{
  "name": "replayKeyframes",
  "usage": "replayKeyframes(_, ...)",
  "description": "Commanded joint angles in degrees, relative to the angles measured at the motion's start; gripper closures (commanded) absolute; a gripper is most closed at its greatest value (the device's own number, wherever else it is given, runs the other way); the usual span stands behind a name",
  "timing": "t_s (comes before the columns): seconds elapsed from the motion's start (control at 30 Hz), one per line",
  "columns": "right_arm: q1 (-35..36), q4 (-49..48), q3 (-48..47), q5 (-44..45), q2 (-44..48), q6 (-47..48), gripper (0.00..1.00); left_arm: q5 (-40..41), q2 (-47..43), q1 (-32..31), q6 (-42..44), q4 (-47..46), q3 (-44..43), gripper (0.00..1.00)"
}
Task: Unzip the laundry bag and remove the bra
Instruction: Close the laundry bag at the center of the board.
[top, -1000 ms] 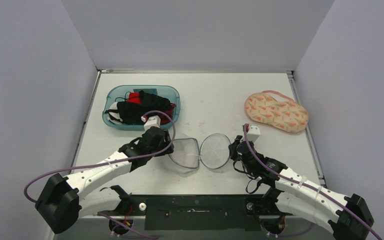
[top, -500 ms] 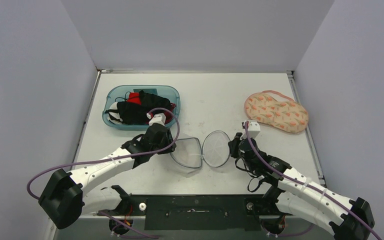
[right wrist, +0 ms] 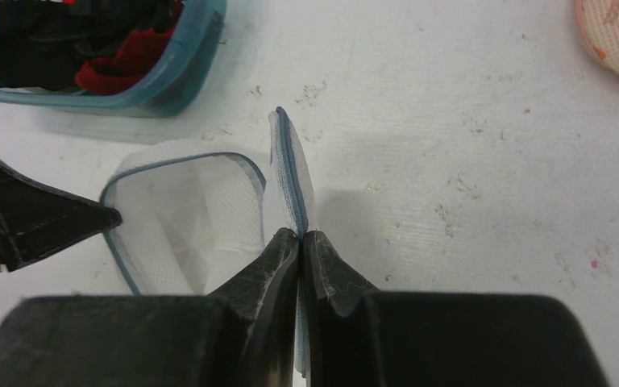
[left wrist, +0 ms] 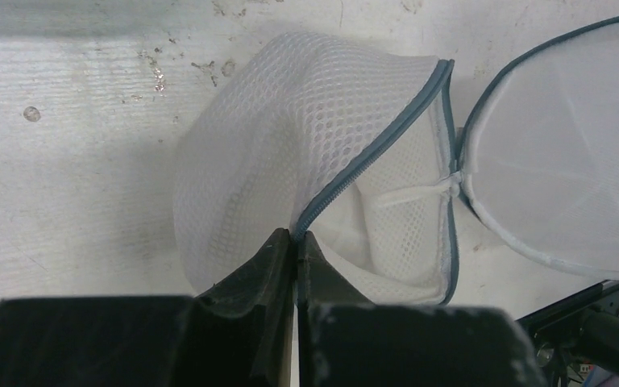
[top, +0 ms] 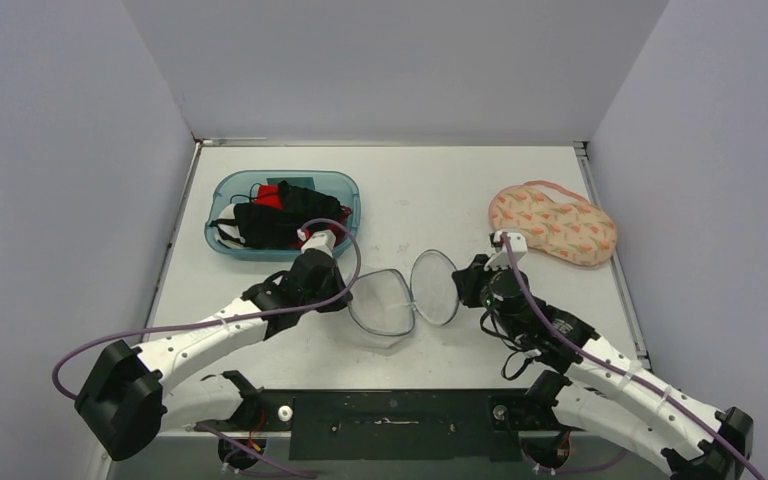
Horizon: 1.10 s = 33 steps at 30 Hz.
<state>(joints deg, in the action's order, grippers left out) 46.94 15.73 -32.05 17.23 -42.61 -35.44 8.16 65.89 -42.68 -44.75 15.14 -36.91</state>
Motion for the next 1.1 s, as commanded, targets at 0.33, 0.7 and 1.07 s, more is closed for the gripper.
replayKeyframes(0.33,0.35,5.63,-33.71,-10.93,-4.25,13.86,0.95,-3.88,-0.07,-0.16,-1.10,-4.46,-12.21,1.00)
replayKeyframes(0.7,0.56,9.49,-22.23,5.41,-4.92,12.08,0.95,-6.38,5.99,0.16,-3.37,-11.22,-8.37,1.00)
replayKeyframes(1.07,4.01,15.21,-30.51,14.32,-8.67,12.00,0.95,-8.16,9.45,0.26,0.12,-9.73,-16.05,1.00)
